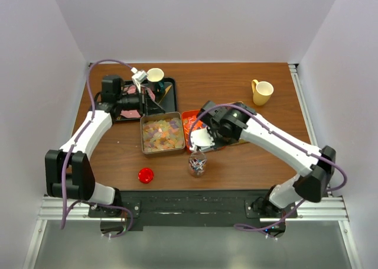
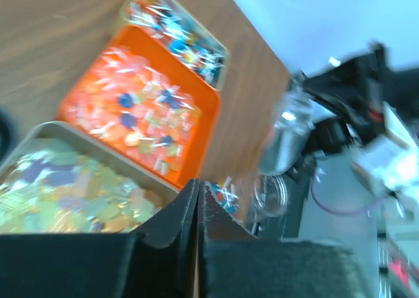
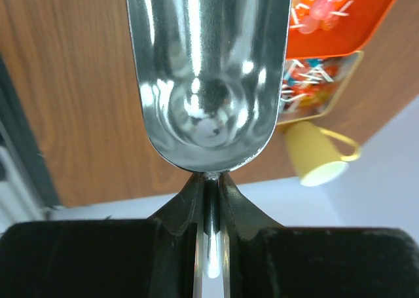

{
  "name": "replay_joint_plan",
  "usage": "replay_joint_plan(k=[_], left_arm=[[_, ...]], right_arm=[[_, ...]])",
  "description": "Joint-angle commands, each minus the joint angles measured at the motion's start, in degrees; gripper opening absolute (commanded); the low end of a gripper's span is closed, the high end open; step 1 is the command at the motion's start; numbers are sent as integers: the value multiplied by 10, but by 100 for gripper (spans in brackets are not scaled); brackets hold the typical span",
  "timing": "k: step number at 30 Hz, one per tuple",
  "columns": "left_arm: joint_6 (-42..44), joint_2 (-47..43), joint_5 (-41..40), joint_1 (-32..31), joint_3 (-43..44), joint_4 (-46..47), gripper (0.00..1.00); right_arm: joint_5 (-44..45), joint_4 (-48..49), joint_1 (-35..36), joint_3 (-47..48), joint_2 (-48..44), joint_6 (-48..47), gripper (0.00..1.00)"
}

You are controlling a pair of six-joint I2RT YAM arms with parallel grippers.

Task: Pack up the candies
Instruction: Place the fake candies in the packing bottle, then scoop the fake candies from the storage box.

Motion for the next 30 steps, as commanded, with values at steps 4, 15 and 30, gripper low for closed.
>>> replay_joint_plan(k=[4, 15, 30], left_arm=[[-51, -25, 98, -60, -32, 82, 0], [-98, 17, 97, -81, -36, 136, 0], [42, 27, -8, -64, 37, -40, 54]], right_arm=[[-83, -6, -42, 99, 95, 124, 0], [-144, -18, -42, 307, 178, 175, 0], [-128, 30, -119, 222, 112, 47, 0]])
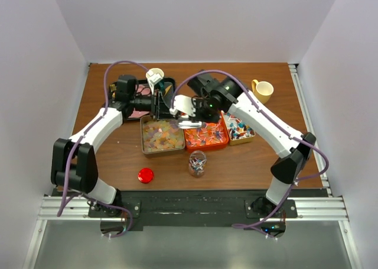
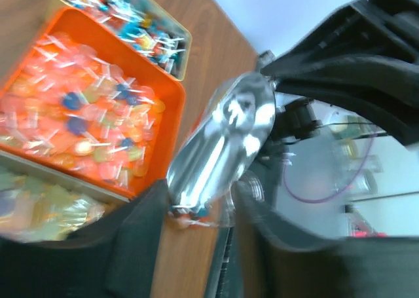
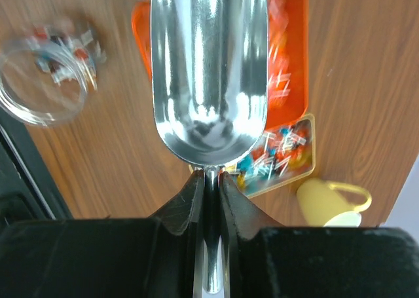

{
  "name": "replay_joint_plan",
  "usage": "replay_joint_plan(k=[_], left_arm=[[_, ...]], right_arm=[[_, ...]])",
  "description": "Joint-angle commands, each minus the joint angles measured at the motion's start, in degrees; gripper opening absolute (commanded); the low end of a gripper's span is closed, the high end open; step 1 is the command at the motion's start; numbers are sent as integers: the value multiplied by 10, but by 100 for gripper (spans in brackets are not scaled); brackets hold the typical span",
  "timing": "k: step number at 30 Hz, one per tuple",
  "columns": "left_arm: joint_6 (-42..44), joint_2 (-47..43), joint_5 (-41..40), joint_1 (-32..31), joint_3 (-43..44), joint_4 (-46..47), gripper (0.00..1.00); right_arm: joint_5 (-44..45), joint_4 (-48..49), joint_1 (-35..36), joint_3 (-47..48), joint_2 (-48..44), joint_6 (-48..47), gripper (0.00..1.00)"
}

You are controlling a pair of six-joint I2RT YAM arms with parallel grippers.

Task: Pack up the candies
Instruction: Scoop the fake candies from the storage box.

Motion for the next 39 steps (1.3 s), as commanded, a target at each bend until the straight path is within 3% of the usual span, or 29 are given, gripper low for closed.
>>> replay_joint_plan(k=[1, 3, 13, 17, 21, 39], left_arm=[[123, -29, -83, 14, 33, -107, 58], [198, -47, -112, 14, 13, -150, 68], [348, -99, -284, 44, -43, -224, 75], [461, -99, -305, 114, -36, -288, 77], [563, -105, -334, 146, -54, -328, 76], [684, -156, -274, 196, -185, -340, 75]], right_arm=[[30, 24, -76, -78, -49, -102, 0], [42, 22, -111, -96, -44, -165, 0], [160, 39, -135, -63, 38, -322, 0], [200, 27, -122, -26, 74, -353, 0], [266, 47, -108, -51, 82, -394, 0], [440, 101, -42, -109, 108, -465, 0]])
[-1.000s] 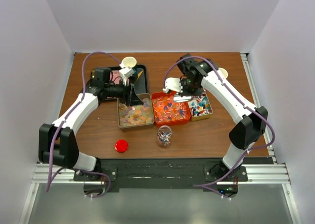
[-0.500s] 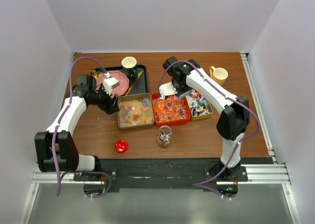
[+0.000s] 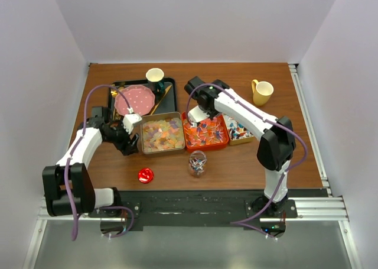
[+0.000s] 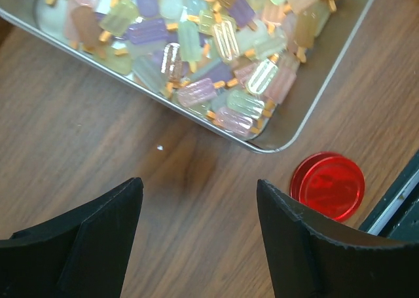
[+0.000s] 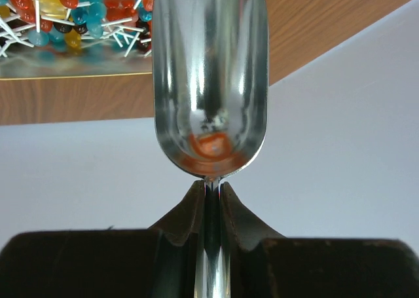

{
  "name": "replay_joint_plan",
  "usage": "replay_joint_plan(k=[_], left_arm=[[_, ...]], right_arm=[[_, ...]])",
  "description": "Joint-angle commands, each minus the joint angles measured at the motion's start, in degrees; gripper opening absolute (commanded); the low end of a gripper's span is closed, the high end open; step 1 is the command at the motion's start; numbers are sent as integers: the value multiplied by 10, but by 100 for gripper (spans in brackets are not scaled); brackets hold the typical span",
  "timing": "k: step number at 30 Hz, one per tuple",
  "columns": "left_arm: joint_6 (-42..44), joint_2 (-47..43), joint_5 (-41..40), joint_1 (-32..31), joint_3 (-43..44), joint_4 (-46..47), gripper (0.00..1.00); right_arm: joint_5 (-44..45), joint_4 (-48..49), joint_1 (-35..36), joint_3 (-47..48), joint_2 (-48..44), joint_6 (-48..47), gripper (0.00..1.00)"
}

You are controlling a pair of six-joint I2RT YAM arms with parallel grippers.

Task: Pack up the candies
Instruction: Scoop the fake candies from the storage box.

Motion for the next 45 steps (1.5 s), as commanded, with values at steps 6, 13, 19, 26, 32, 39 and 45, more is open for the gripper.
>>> replay_joint_plan(k=[6, 13, 19, 26, 32, 39, 45], left_arm=[[48, -37, 51, 13, -39, 6, 73], [57, -63, 47, 14, -52, 1, 73], [64, -72, 46, 14, -60, 0, 73], [74, -70, 55, 14, -62, -1, 73], [72, -63, 57, 15, -59, -1, 73], [69, -53, 63, 14, -52, 1, 72], [67, -54, 64, 14, -52, 5, 72]], right_arm=[[137, 7, 17, -13, 43, -39, 0], [182, 18, 23, 10, 91, -37, 0], [189, 19, 31, -14, 102, -37, 0], [141, -15, 69, -28, 99, 12, 0], [90, -67, 95, -13, 95, 61, 0], [59, -75, 103, -40, 88, 84, 0], [16, -54, 58, -71, 78, 69, 0]])
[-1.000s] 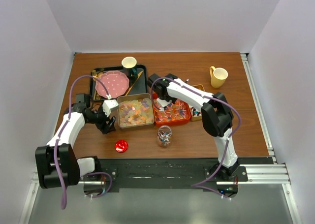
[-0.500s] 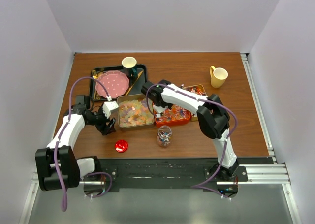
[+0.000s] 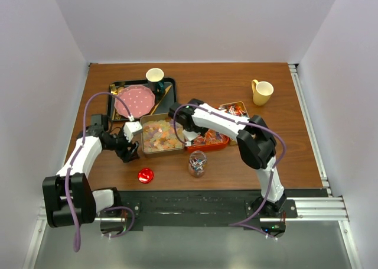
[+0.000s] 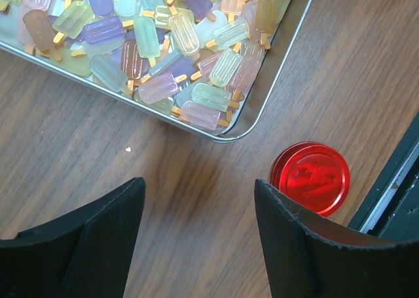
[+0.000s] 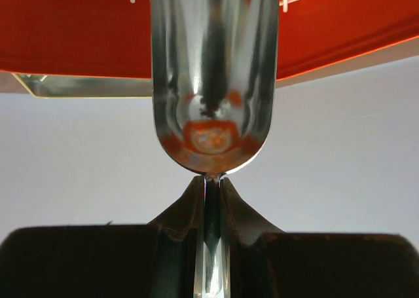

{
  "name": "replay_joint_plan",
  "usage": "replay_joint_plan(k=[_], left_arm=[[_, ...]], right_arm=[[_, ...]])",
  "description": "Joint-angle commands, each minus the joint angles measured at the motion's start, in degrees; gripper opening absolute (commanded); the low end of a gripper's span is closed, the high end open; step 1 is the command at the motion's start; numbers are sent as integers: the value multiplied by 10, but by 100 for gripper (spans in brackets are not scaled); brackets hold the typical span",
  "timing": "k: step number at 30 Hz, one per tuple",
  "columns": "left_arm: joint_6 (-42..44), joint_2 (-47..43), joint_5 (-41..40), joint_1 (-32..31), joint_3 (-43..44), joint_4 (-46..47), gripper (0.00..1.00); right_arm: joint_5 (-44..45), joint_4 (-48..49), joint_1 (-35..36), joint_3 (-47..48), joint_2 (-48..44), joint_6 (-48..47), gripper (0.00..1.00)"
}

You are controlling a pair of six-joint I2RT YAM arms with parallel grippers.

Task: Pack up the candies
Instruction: Scoop the fake candies from the storage box.

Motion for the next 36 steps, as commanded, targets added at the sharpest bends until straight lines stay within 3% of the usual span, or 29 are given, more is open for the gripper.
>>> replay_joint_plan(k=[1, 14, 36], left_arm=[[12, 1, 21, 5, 9, 6, 72], [-9, 43, 39, 5, 40, 13, 72], [-17, 46, 42, 4, 41, 21, 71]], right_arm=[[-71, -6, -46, -41, -22, -27, 0], [-84, 23, -67, -10, 10, -26, 0], [-163, 36, -12, -4, 36, 16, 0]])
